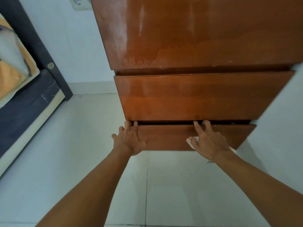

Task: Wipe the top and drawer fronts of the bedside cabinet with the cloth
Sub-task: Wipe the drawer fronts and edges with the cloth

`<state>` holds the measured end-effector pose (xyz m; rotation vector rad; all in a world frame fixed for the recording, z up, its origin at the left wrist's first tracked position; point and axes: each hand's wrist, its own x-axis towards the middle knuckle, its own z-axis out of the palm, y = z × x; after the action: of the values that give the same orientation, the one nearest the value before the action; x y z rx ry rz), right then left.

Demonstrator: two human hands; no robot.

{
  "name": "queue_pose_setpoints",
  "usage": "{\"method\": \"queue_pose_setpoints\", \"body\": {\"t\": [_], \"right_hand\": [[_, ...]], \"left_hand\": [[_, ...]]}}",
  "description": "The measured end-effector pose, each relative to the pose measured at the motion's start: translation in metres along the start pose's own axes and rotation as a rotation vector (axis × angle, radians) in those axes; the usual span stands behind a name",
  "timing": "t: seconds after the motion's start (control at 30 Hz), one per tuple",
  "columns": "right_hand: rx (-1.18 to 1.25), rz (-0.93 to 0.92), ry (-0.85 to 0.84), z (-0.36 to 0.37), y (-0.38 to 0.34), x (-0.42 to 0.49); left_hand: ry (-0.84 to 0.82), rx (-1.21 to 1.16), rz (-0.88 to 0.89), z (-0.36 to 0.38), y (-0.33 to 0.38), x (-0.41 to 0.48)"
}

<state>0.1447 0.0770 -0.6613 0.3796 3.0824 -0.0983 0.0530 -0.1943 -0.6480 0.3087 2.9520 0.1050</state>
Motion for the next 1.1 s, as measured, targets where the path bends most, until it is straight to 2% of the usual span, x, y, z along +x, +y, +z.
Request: {"method": "queue_pose_setpoints", "body": {"t": [0.3,0.4,0.5,0.57,0.63,0.73,0.8,0.87,0.97,1.1], "right_hand": [[-0.025,0.004,-0.123,-0.026,0.002,0.003],[-0.013,0.003,-0.215,-0.039,0.007,0.007],[0.098,-0.016,-0.272,-0.055,0.007,0.002],[0.299,-0.085,-0.181,-0.064,-0.005,-0.006],[0.488,-0.168,0.031,-0.07,-0.032,-0.009],[0.571,-0.304,0.275,-0.072,-0.095,-0.002],[0.461,-0.405,0.296,-0.05,-0.131,0.01],[0.331,-0.453,0.211,-0.014,-0.153,0.017],[0.232,-0.414,0.216,0.034,-0.164,0.013],[0.223,-0.403,0.279,0.048,-0.16,0.021]], "left_hand": [[-0.027,0.017,0.007,-0.022,0.0,-0.006],[-0.069,0.039,0.019,-0.025,-0.005,-0.005],[-0.103,0.042,0.044,-0.033,-0.005,-0.005],[-0.103,0.011,0.065,-0.036,-0.008,-0.008],[-0.086,-0.024,0.075,-0.035,-0.013,-0.013],[-0.066,-0.036,0.095,-0.028,-0.02,-0.021],[-0.058,-0.029,0.125,-0.023,-0.021,-0.025],[-0.042,-0.014,0.135,-0.019,-0.021,-0.027],[-0.043,0.044,0.125,-0.017,-0.022,-0.025],[-0.093,0.119,0.069,-0.015,-0.018,-0.021]]}}
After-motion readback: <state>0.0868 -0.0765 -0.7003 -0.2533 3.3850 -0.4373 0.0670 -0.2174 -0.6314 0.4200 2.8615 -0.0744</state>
